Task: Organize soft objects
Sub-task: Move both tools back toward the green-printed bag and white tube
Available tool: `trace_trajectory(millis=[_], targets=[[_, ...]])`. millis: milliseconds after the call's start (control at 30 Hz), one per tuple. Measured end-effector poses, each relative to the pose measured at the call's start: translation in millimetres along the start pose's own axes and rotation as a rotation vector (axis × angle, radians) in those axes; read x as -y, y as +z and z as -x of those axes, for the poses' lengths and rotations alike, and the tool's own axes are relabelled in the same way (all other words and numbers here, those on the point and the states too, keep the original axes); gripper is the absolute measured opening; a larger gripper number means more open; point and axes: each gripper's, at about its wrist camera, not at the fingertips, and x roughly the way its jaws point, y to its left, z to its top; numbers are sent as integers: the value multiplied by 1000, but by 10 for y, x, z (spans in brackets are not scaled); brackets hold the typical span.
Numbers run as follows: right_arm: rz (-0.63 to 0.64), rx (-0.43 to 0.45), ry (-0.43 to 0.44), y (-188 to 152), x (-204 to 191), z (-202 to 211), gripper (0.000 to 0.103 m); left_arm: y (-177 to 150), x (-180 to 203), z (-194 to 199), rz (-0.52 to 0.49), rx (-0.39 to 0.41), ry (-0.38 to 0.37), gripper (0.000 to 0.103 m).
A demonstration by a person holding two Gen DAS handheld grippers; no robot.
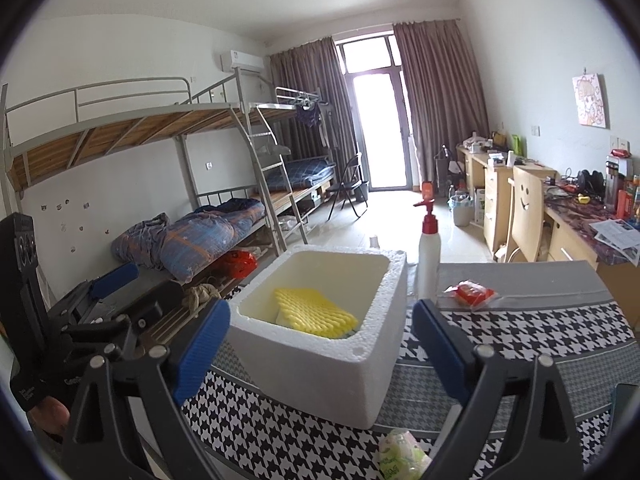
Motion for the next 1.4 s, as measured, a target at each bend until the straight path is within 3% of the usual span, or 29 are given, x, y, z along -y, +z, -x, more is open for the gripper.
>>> trace_trajectory(millis=[1400], targets=[[-73,41,-179,-307,449,544,95,-66,593,8,-33,-37,-180,102]])
